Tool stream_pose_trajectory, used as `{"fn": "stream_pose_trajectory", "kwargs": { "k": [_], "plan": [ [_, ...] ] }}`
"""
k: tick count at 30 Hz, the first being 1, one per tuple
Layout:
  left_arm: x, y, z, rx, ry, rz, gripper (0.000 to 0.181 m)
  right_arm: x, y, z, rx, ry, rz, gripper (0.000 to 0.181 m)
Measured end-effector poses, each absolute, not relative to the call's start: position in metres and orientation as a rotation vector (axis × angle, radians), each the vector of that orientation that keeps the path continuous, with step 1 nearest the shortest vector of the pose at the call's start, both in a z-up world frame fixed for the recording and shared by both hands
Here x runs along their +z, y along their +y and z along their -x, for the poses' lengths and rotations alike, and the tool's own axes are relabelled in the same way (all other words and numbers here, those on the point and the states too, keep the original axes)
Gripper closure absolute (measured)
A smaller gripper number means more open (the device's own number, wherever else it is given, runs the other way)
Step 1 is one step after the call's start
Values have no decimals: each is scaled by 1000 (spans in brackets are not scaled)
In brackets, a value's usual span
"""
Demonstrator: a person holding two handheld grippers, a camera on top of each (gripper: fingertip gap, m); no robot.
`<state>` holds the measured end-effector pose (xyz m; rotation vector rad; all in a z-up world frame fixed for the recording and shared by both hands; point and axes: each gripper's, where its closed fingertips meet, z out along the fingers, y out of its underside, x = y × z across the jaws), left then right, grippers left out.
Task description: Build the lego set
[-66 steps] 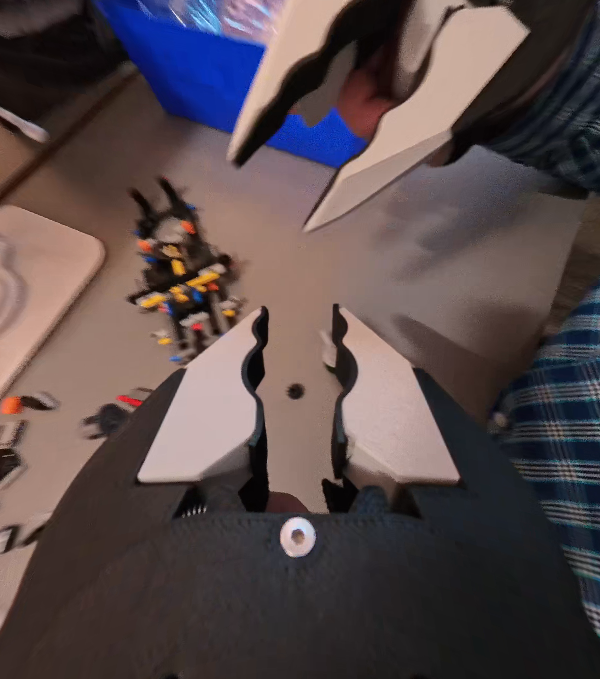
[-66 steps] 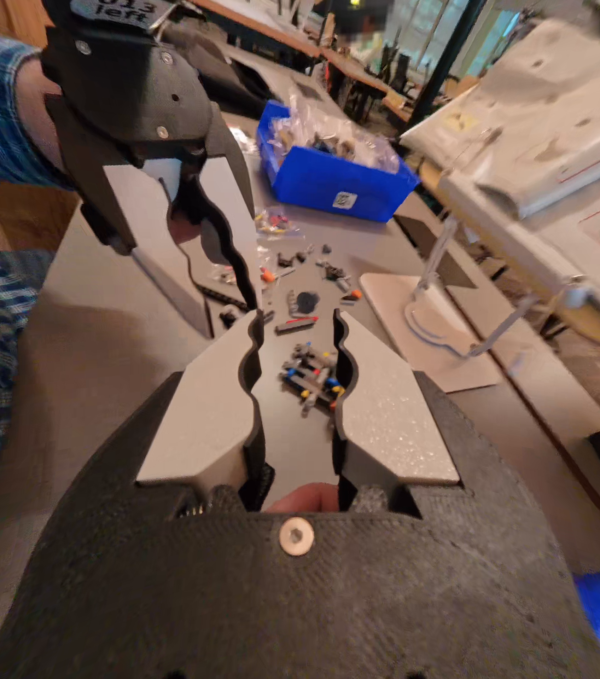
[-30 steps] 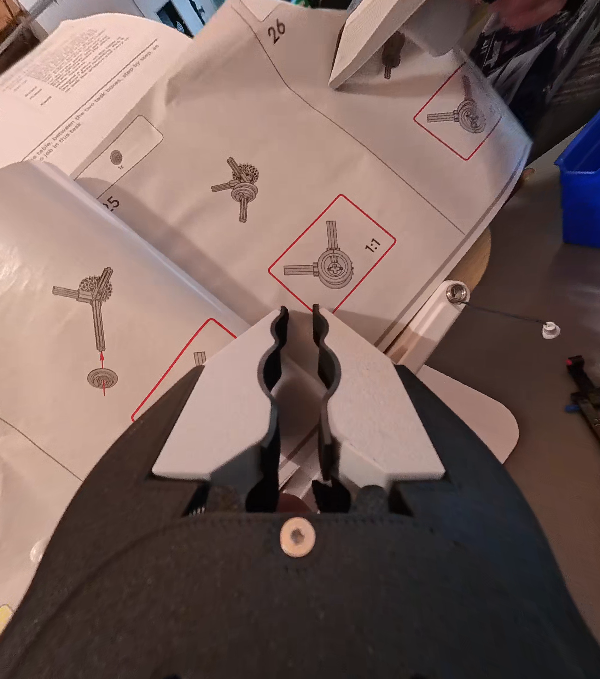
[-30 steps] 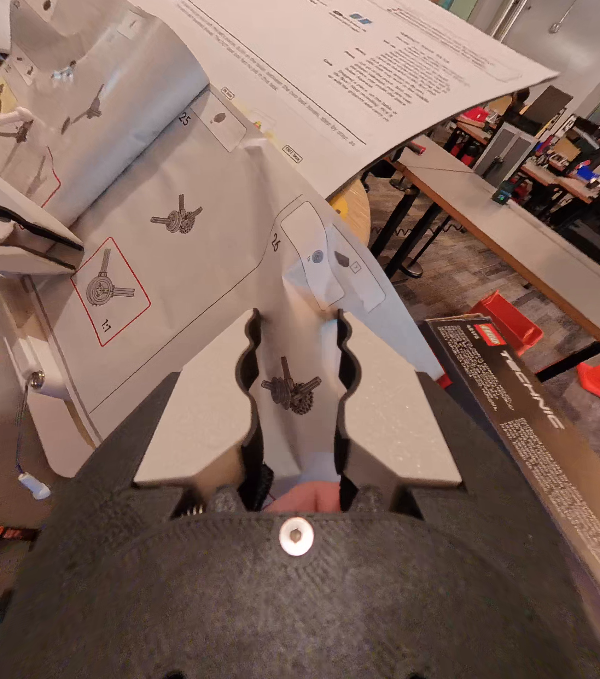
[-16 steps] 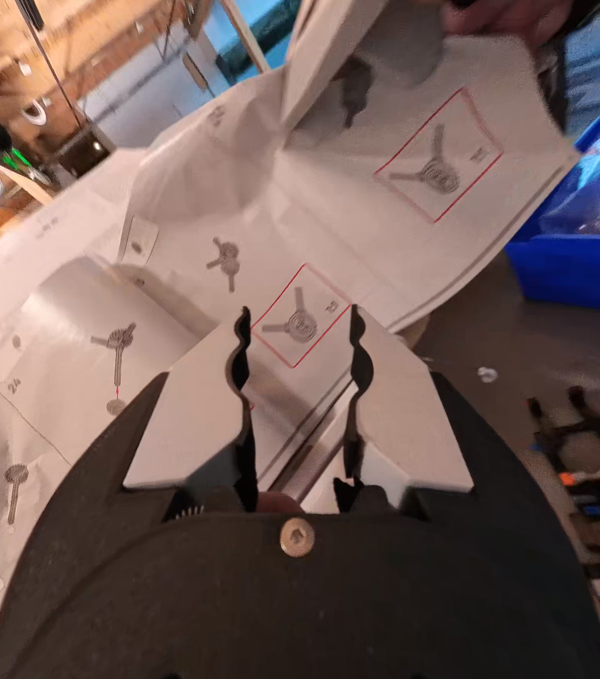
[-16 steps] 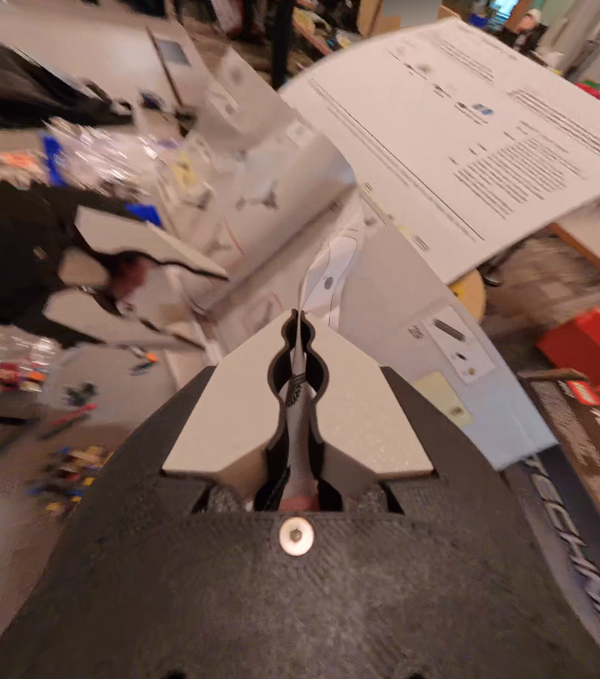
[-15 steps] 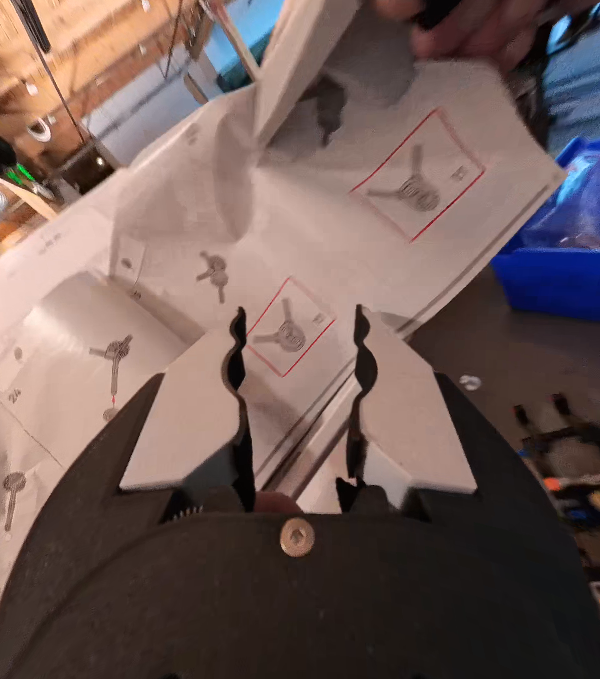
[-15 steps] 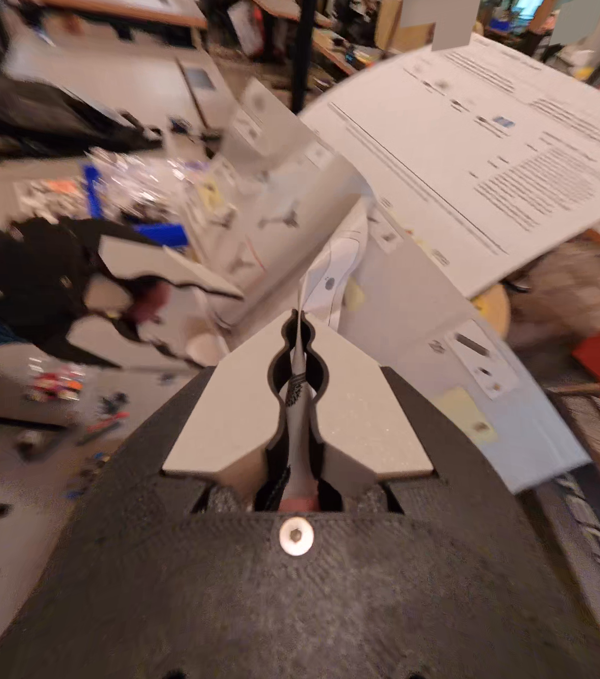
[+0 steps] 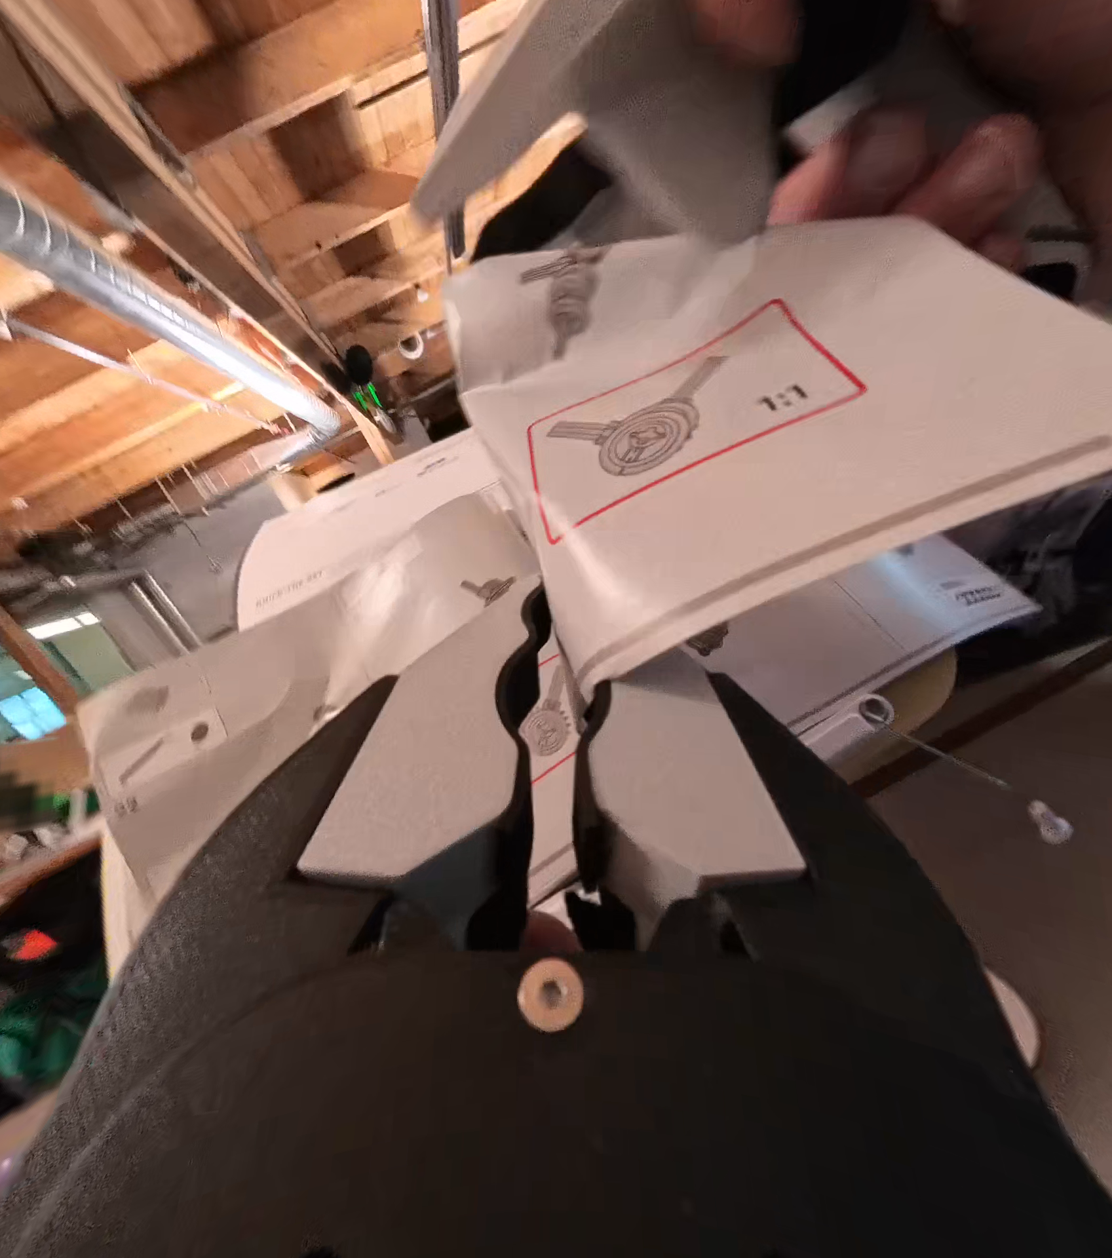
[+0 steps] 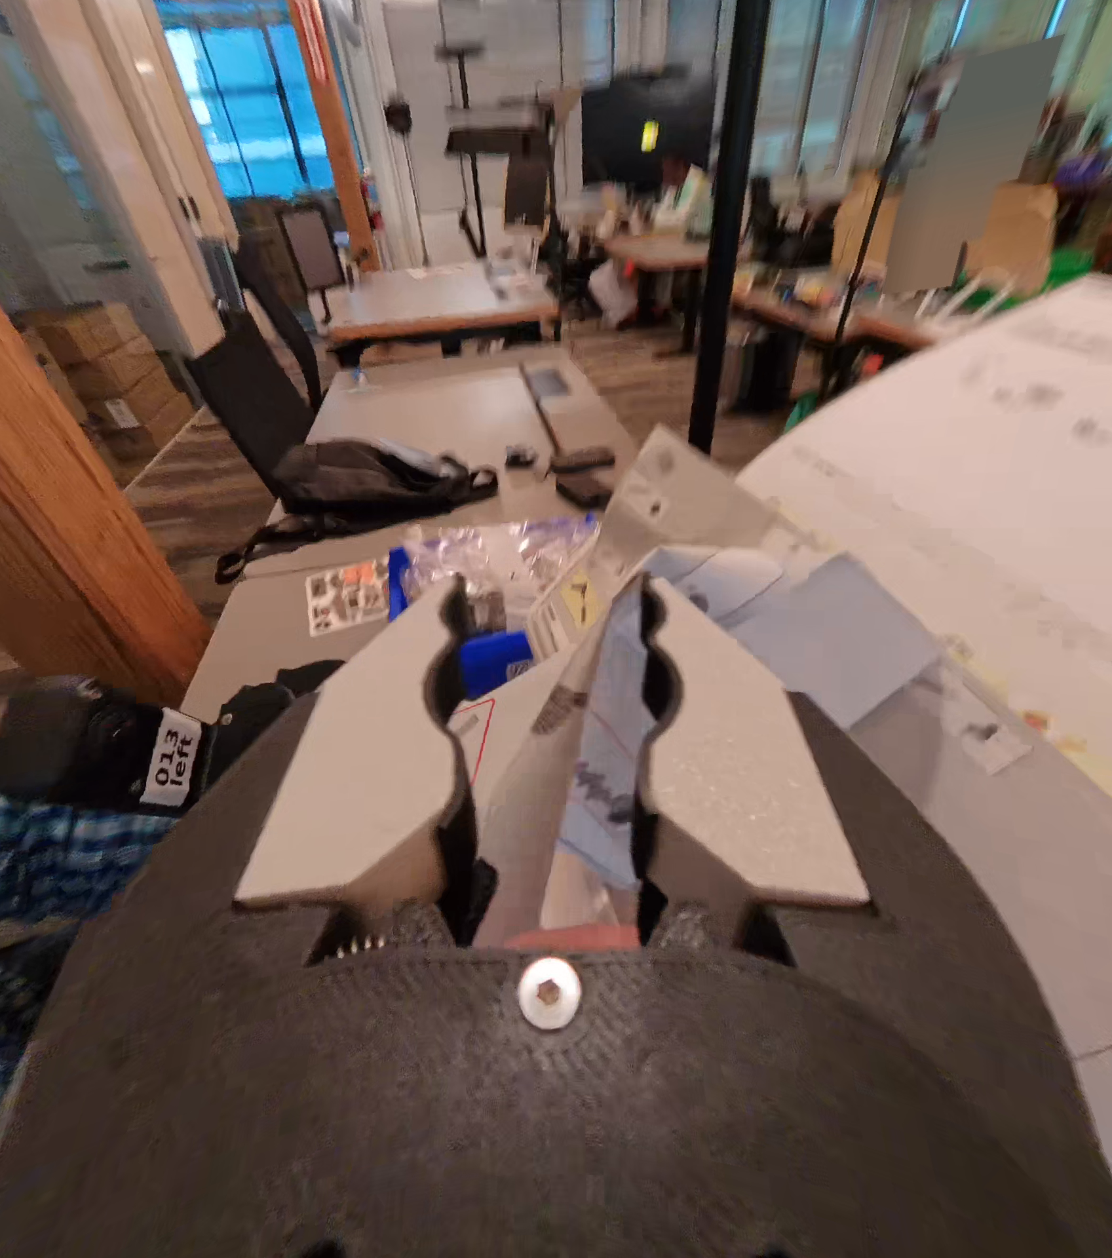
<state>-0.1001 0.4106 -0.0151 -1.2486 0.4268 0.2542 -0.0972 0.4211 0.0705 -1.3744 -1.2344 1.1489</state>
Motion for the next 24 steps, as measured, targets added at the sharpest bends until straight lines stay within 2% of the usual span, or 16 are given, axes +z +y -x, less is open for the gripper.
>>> {"fn": "stream_pose_trajectory", "kwargs": {
  "k": [1, 2, 3, 4, 6, 12, 13, 16, 19, 21, 24],
  "plan": [
    [-14, 409, 110, 195, 380, 1256, 181, 83, 421, 95, 1135, -1198, 1319, 122],
    [-13, 409, 120, 118, 334, 1265, 181, 95, 423, 90, 1097, -1154, 1276, 112],
    [-13, 408, 129, 27, 282, 1275, 181, 102, 428, 85, 1025, -1125, 1241, 112],
    [-14, 408, 140, -68, 226, 1286, 181, 102, 428, 83, 960, -1144, 1206, 119],
    [-24, 411, 160, -249, 123, 1319, 181, 88, 426, 90, 911, -1223, 1211, 148],
    [-67, 424, 216, -506, -138, 1381, 181, -16, 449, 155, 467, -1540, 1293, 153],
    [-72, 425, 224, -516, -169, 1387, 179, -31, 454, 167, 416, -1557, 1301, 152],
    [-76, 416, 241, -390, -129, 1418, 157, -69, 480, 184, 158, -1593, 1327, 163],
    [-63, 401, 256, -205, -40, 1418, 154, -77, 484, 189, 33, -1608, 1262, 170],
    [-60, 404, 267, -138, -3, 1464, 154, -76, 479, 193, 65, -1608, 1254, 170],
    [-75, 420, 273, -162, 34, 1593, 180, -75, 478, 196, 101, -1597, 1274, 163]
  ]
}}
